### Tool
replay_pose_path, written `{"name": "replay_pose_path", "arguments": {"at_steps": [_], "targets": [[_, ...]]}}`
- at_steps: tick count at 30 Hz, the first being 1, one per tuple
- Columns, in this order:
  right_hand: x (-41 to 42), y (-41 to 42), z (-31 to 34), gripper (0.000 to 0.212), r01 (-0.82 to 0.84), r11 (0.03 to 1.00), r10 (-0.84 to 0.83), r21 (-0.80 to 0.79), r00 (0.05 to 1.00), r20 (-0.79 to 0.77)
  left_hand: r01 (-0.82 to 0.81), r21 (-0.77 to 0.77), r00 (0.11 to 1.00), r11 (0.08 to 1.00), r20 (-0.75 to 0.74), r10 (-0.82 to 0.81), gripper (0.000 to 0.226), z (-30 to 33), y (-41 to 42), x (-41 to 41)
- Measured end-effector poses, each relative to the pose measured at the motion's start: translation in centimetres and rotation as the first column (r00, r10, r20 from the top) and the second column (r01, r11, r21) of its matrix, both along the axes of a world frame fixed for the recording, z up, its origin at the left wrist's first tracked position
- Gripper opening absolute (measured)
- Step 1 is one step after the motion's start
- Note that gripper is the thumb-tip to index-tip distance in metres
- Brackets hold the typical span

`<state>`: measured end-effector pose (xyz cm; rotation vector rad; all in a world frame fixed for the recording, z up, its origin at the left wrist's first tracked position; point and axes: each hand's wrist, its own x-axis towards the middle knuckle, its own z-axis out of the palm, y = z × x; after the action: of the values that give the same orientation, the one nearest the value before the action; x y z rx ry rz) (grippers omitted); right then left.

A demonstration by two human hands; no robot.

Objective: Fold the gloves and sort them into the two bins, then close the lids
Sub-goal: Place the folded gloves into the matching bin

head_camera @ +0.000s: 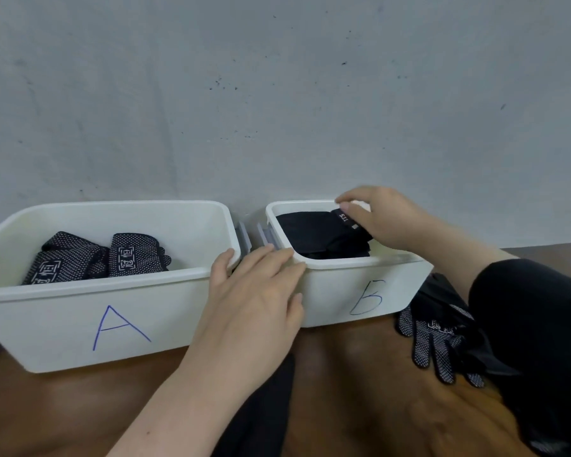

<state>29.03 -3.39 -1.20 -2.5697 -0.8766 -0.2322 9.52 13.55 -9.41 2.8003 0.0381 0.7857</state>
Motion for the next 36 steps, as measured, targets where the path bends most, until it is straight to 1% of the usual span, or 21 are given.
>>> {"name": "replay_pose_path", "arguments": {"at_steps": [1, 3, 5, 6, 8, 10, 12, 14, 16, 17, 20, 23, 28, 31, 34, 36], "targets": [[-0.9, -0.4, 0.1, 0.027, 0.018, 0.989, -0.024, 0.146, 0.999, 0.041, 0.007, -0.014, 1.000, 1.000, 0.020, -0.006, 0.045, 0.0, -0.1, -0.1], [-3.7, -1.4, 0.3, 0.024, 0.003, 0.916, -0.058, 0.400, 0.991, 0.125, 0.035, -0.087, 0.995, 0.996, 0.100, -0.027, 0.043, 0.4, -0.6, -0.4], [-7.7, -2.9, -0.7, 0.021, -0.040, 0.844, -0.065, 0.535, 0.982, 0.176, 0.090, -0.161, 0.982, 0.983, 0.178, -0.061, 0.038, 0.8, -2.1, -0.9], [-9.8, -3.9, -2.0, 0.019, -0.055, 0.829, -0.055, 0.556, 0.982, 0.179, 0.114, -0.190, 0.977, 0.975, 0.199, -0.076, 0.036, 0.9, -3.1, -1.3], [-13.8, -6.1, -5.7, 0.016, -0.056, 0.842, -0.024, 0.537, 0.990, 0.140, 0.150, -0.264, 0.980, 0.953, 0.167, -0.108, 0.034, 0.7, -5.7, -2.2], [-17.2, -8.5, -9.8, 0.014, -0.017, 0.882, -0.027, 0.471, 0.996, 0.086, 0.163, -0.391, 0.987, 0.906, 0.064, -0.150, 0.031, -0.6, -8.8, -3.1], [-19.3, -11.0, -13.0, 0.012, 0.060, 0.920, -0.081, 0.387, 0.996, 0.039, 0.160, -0.492, 0.979, 0.856, -0.029, -0.200, 0.027, -2.8, -11.9, -3.8], [-20.2, -13.5, -15.0, 0.011, 0.168, 0.944, -0.177, 0.284, 0.984, 0.006, 0.137, -0.534, 0.960, 0.835, -0.136, -0.244, 0.029, -5.2, -14.6, -4.7], [-20.5, -15.4, -16.1, 0.015, 0.212, 0.956, -0.221, 0.202, 0.975, 0.019, 0.091, -0.515, 0.942, 0.852, -0.233, -0.241, 0.032, -6.9, -16.3, -5.1], [-20.5, -16.0, -16.3, 0.016, 0.215, 0.956, -0.222, 0.198, 0.975, 0.014, 0.075, -0.508, 0.940, 0.858, -0.253, -0.231, 0.033, -7.4, -16.7, -5.0], [-20.5, -16.7, -16.2, 0.017, 0.235, 0.929, -0.230, 0.287, 0.972, -0.051, 0.053, -0.505, 0.953, 0.862, -0.233, -0.195, 0.031, -7.9, -17.4, -4.6], [-20.6, -17.0, -15.9, 0.017, 0.267, 0.892, -0.242, 0.364, 0.964, -0.113, 0.050, -0.430, 0.955, 0.901, -0.244, -0.169, 0.030, -7.8, -18.0, -4.3], [-20.5, -17.7, -15.8, 0.017, 0.300, 0.858, -0.269, 0.417, 0.954, -0.132, 0.126, -0.322, 0.933, 0.938, -0.282, -0.222, 0.028, -7.3, -18.3, -4.7], [-20.4, -17.9, -16.0, 0.015, 0.278, 0.856, -0.274, 0.436, 0.959, -0.073, 0.157, -0.319, 0.925, 0.935, -0.283, -0.252, 0.028, -7.3, -18.1, -4.9], [-20.0, -18.1, -16.5, 0.013, 0.232, 0.872, -0.275, 0.432, 0.960, 0.041, 0.179, -0.322, 0.923, 0.930, -0.272, -0.272, 0.028, -7.3, -18.0, -5.0], [-19.5, -18.3, -16.8, 0.011, 0.217, 0.889, -0.284, 0.402, 0.952, 0.115, 0.187, -0.335, 0.922, 0.923, -0.266, -0.283, 0.027, -7.4, -18.0, -5.0]]}}
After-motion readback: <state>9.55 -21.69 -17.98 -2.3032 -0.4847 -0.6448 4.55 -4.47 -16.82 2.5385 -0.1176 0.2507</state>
